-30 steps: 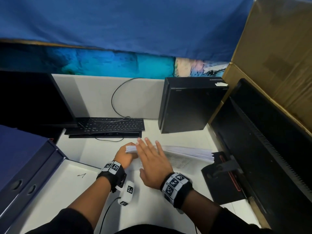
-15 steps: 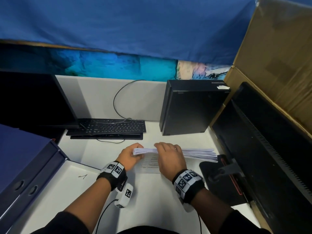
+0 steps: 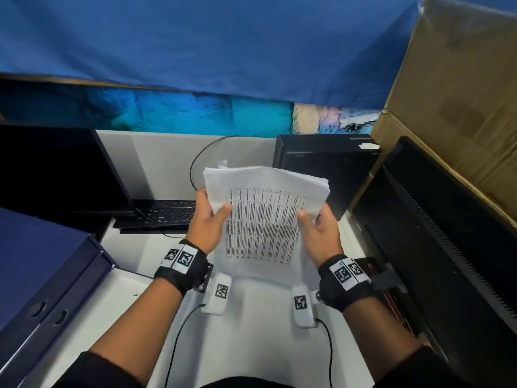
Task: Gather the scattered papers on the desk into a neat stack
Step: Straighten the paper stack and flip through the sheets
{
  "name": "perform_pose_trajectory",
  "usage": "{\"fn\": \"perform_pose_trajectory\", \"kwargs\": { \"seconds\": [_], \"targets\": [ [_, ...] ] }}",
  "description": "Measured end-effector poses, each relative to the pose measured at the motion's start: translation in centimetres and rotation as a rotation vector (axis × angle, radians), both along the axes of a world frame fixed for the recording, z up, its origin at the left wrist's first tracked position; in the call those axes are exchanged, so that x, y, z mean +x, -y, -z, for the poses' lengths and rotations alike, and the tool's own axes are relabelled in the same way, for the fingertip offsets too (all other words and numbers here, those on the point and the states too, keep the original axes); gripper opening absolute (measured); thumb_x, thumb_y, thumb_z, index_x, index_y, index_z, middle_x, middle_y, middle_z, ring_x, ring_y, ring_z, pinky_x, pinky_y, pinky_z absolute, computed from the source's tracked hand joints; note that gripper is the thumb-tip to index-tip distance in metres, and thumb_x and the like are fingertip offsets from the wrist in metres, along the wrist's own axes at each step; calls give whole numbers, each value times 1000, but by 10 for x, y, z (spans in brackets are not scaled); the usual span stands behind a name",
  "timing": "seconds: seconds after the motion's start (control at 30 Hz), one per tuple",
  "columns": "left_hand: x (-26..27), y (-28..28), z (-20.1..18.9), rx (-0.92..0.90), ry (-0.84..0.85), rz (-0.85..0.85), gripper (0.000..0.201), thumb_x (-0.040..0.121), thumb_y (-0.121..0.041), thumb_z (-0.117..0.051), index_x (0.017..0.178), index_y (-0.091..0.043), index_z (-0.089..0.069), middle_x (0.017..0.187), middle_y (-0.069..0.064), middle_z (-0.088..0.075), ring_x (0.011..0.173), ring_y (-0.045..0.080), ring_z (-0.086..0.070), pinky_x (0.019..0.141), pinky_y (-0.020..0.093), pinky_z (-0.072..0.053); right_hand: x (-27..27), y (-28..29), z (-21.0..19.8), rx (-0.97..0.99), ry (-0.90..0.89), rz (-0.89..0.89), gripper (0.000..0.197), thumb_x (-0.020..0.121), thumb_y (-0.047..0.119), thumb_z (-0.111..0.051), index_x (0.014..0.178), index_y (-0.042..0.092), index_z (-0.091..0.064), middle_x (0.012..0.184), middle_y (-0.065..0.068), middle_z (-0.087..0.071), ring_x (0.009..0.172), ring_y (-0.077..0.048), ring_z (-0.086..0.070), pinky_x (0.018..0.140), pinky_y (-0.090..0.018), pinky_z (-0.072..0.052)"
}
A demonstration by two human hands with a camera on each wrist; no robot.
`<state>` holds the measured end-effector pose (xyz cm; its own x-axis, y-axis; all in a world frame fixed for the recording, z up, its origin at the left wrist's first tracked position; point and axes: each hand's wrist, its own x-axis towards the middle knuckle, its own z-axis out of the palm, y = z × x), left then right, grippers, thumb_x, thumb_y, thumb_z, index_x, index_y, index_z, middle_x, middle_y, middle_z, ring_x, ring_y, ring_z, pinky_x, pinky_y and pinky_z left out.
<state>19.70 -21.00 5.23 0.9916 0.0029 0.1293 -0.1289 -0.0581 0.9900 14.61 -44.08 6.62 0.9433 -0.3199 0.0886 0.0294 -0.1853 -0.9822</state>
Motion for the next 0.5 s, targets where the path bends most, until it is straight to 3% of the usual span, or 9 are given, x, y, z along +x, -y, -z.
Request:
{"fn": "perform_pose_trajectory", "kwargs": {
  "seconds": [0.13,0.23,0.37,0.5],
  "targets": [
    [-15,4,9,6,27,-35,49,87,6,-59,123,-15,-34,106,-9,-56,91,-4,-59,76,10,-48,-12,-5,21,81,-70,-12,34,96,8,-56,128,19,-53,119,0,-68,110,-15,-65,98,-46,-53],
    [-25,4,23,82,-24,-12,39,90,2,-57,117,-18,-38,100,-9,-56,89,2,-58,79,17,-44,-23,-9,39,64,-148,-15,43,94,8,-60,131,24,-44,119,-2,-64,108,-13,-63,99,-47,-52],
    [-31,11,26,129,-33,-20,28,94,-5,-53,113,-20,-37,97,-11,-57,88,-3,-56,77,16,-42,-27,-17,44,57,-143,12,54,93,7,-60,137,25,-34,124,-2,-60,111,-17,-61,99,-40,-51],
    [-29,16,19,151,-4,-14,19,99,-11,-46,115,-18,-38,100,-9,-58,92,-3,-57,75,7,-43,-20,-16,37,44,-92,43,33,97,13,-54,123,29,-41,109,0,-65,100,-17,-66,85,-37,-57]
  ]
}}
